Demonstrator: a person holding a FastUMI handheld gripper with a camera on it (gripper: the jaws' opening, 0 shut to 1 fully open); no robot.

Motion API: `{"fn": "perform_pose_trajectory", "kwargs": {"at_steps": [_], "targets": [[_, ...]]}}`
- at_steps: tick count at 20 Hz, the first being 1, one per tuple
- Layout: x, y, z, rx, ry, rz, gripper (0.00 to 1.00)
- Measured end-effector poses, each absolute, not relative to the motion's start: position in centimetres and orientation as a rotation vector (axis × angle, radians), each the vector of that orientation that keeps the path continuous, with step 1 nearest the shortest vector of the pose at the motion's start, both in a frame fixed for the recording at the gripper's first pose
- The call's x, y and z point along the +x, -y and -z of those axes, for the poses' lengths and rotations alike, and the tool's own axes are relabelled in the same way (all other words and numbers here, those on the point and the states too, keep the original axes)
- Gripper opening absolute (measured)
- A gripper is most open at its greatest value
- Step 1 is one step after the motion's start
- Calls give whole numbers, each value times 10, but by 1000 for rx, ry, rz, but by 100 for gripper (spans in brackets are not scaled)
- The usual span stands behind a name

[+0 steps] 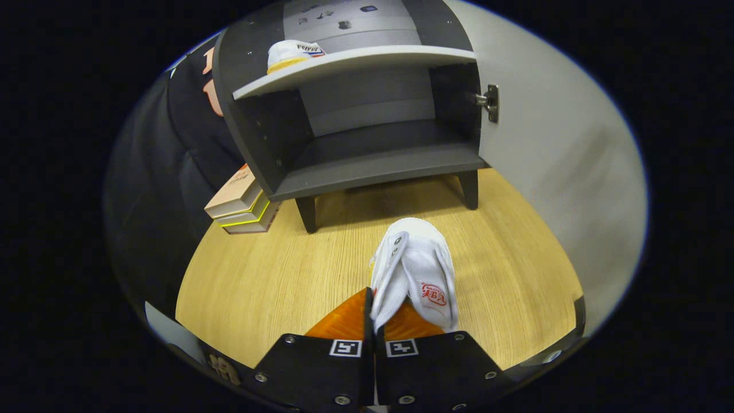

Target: Open the shoe cabinet door, grab the shoes and put them into the shoe cabinet, then close the shoe cabinet door.

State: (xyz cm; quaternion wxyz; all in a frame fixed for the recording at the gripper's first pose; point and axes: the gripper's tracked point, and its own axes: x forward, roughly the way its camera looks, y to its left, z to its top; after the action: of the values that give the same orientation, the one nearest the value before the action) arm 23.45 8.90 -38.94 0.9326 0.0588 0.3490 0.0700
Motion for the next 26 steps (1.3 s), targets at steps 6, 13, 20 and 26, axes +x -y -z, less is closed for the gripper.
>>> {"fn": "perform_pose_trajectory", "kwargs": {"at_steps": [6,13,20,26], "targets": [[245,-89,272,123,-586,-178,1],[311,-90,151,39,-421,-224,1],[423,-93,109,-17,-404,-251,1],[531,-89,109,-36,-454,-252,1]]}}
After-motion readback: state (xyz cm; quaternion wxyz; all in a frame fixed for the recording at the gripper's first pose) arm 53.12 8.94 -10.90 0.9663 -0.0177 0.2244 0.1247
